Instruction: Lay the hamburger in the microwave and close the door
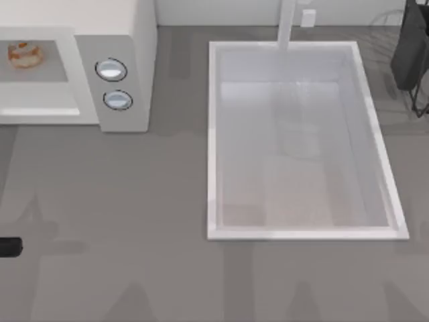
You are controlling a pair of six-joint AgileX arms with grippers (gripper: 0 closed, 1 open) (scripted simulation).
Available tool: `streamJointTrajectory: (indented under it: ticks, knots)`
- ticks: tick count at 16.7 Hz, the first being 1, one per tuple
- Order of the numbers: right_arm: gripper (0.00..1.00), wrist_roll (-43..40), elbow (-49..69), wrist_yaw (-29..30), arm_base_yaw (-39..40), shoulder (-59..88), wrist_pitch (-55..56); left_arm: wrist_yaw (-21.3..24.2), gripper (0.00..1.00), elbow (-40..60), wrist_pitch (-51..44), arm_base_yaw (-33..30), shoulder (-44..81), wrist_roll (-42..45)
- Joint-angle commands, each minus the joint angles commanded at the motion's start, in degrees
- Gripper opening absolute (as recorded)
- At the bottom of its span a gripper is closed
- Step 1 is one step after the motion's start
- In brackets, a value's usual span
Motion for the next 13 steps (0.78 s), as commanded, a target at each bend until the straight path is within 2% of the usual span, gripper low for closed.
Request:
streamJointTrajectory:
  ticks: [7,13]
  knots:
    - [1.0,0.0,0.0,0.0,0.0,0.0,0.0,9.02,0.0,0.11,1.3,9.01,1.41,0.02]
    - [1.0,0.0,0.0,0.0,0.0,0.0,0.0,9.49,0.0,0.14,1.27,9.42,1.28,0.06]
